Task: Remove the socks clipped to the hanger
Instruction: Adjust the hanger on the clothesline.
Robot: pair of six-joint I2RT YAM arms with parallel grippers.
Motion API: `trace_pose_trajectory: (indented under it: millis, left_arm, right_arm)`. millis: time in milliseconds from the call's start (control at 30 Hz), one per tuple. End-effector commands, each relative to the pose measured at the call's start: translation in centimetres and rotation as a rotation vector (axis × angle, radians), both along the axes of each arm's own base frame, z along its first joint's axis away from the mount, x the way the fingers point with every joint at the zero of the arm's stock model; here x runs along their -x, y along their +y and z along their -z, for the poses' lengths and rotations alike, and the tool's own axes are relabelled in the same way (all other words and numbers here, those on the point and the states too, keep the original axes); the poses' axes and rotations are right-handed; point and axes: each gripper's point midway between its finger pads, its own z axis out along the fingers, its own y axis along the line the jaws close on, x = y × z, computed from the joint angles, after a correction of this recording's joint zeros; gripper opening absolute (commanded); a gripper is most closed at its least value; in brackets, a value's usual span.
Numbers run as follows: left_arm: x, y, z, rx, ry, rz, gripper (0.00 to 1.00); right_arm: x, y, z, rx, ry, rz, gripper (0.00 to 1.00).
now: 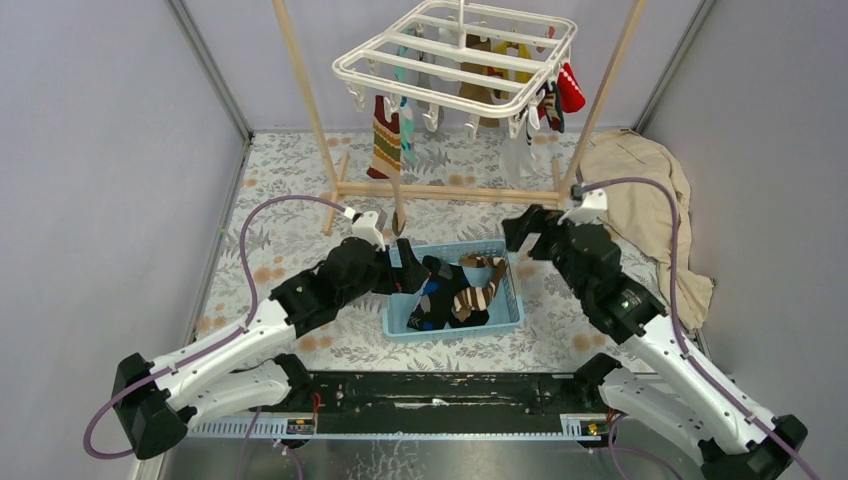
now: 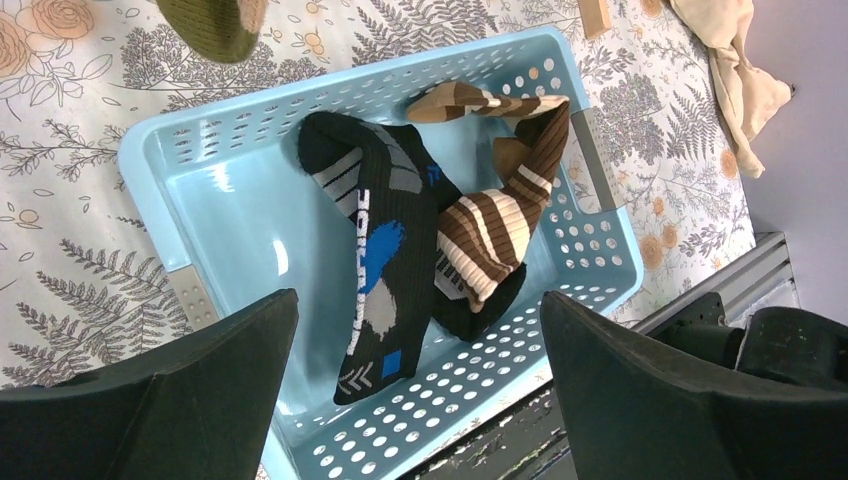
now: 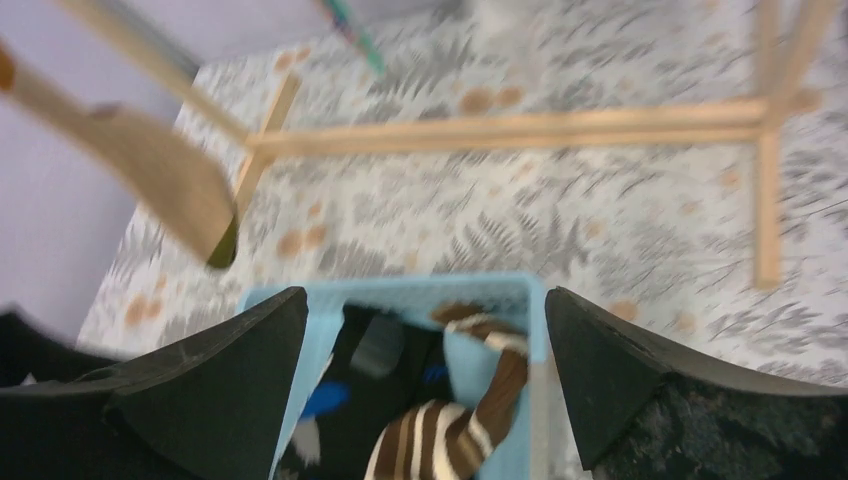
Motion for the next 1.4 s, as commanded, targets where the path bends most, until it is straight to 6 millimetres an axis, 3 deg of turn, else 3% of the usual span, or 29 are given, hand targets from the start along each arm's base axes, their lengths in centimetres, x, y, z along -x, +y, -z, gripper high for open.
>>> trace_pose_trajectory:
  millis: [0, 167, 233, 433, 600, 1067, 1367]
  left_arm:
    - [0.1, -0.5, -1.6, 0.072, -0.043, 0.012, 0.99]
    - [0.7, 0.6, -2.5, 0.094, -0.063, -0.004, 0.99]
    - [1.0, 0.9, -2.6, 0.099, -0.064, -0.005, 0.99]
    - [1.3, 1.0, -1.9, 0.091, -0.051, 0.0, 0.99]
    - [1.2, 0.6, -2.1, 0.094, -0.051, 0.014, 0.99]
    - [1.7, 1.2, -2.6, 0.095, -0.049, 0.012, 0.99]
    - [1.8, 1.5, -3.2, 0.086, -0.052, 0.009, 0.99]
  right_arm:
    - [-3.8, -3.8, -4.4, -0.062, -0.088, 0.142, 0.95]
    - [-6.9, -6.5, -7.2, -0.148, -0.134, 0.201, 0.91]
    - [-8.0, -7.0, -9.4, -0.177, -0.19, 0.196, 0.89]
    - [-10.3, -6.3, -14.0, -0.178, -0.305, 0.129, 0.79]
    - [-12.2, -6.0, -16.0, -0.143, -0.364, 0.117, 0.72]
    - [-18.3, -7.3, -16.3, 0.026, -0.368, 0.205, 0.62]
    - [-19.5, -7.7, -15.8, 0.05, -0.348, 0.226, 0.48]
